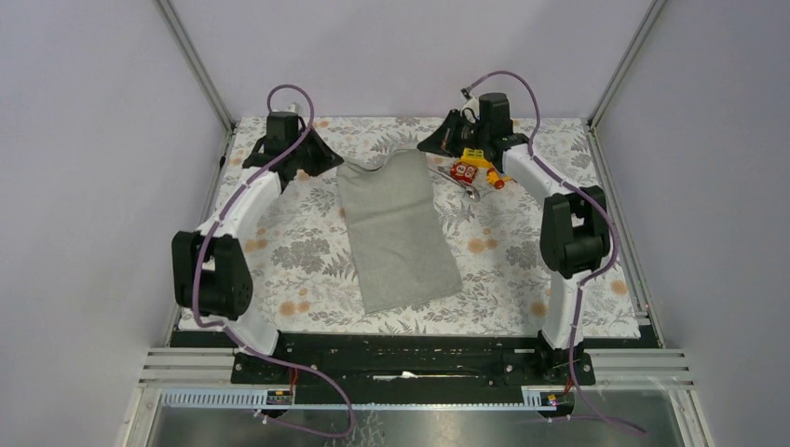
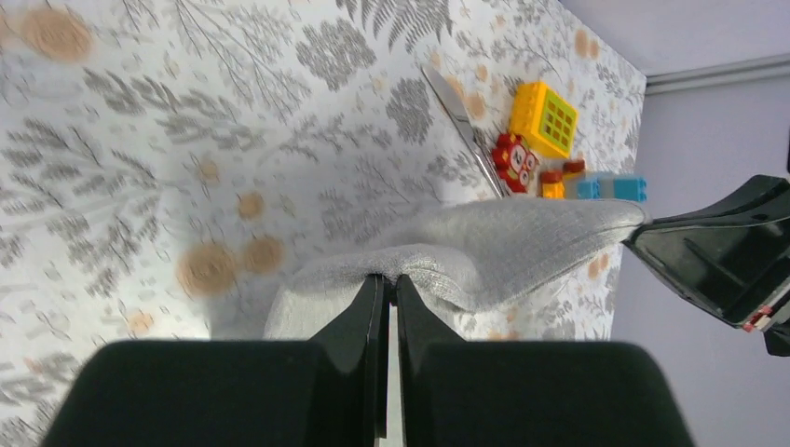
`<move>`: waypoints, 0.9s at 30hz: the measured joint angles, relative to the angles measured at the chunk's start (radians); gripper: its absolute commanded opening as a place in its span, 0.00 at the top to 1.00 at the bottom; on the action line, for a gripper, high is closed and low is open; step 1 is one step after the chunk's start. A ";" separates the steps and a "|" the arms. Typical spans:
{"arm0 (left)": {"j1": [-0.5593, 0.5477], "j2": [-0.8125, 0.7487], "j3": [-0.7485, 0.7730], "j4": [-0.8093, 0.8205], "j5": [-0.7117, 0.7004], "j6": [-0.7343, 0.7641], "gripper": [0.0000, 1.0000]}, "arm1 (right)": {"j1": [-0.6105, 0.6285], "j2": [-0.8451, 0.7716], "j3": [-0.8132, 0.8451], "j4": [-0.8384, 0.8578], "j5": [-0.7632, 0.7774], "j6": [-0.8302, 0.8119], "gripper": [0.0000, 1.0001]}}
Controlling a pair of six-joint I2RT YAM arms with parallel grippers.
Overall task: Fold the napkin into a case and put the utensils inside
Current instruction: Fold the square-folded napkin at the center of the board.
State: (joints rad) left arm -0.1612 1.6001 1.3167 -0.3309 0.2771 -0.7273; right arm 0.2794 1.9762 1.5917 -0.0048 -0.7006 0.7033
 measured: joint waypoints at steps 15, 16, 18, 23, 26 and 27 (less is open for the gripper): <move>0.065 0.152 0.113 0.003 0.168 0.136 1.00 | 0.002 0.146 0.116 0.040 -0.053 0.035 1.00; 0.065 0.134 0.077 0.022 0.187 0.126 1.00 | 0.002 0.135 0.091 0.034 -0.053 0.034 1.00; 0.065 0.084 -0.010 0.034 0.220 0.102 1.00 | 0.002 0.108 0.035 0.010 -0.053 0.030 1.00; 0.056 -0.094 -0.308 0.040 0.277 0.052 1.00 | 0.002 -0.031 -0.213 -0.055 -0.061 -0.001 1.00; 0.024 -0.211 -0.470 0.019 0.289 0.036 1.00 | 0.002 -0.133 -0.374 -0.093 -0.069 -0.030 1.00; 0.002 -0.248 -0.516 0.016 0.288 0.029 1.00 | 0.002 -0.168 -0.428 -0.099 -0.072 -0.042 1.00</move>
State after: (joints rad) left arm -0.1593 1.3525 0.8005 -0.3149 0.5648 -0.6983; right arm 0.2813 1.8080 1.1637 -0.1040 -0.7723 0.6617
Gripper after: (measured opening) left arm 0.063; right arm 0.031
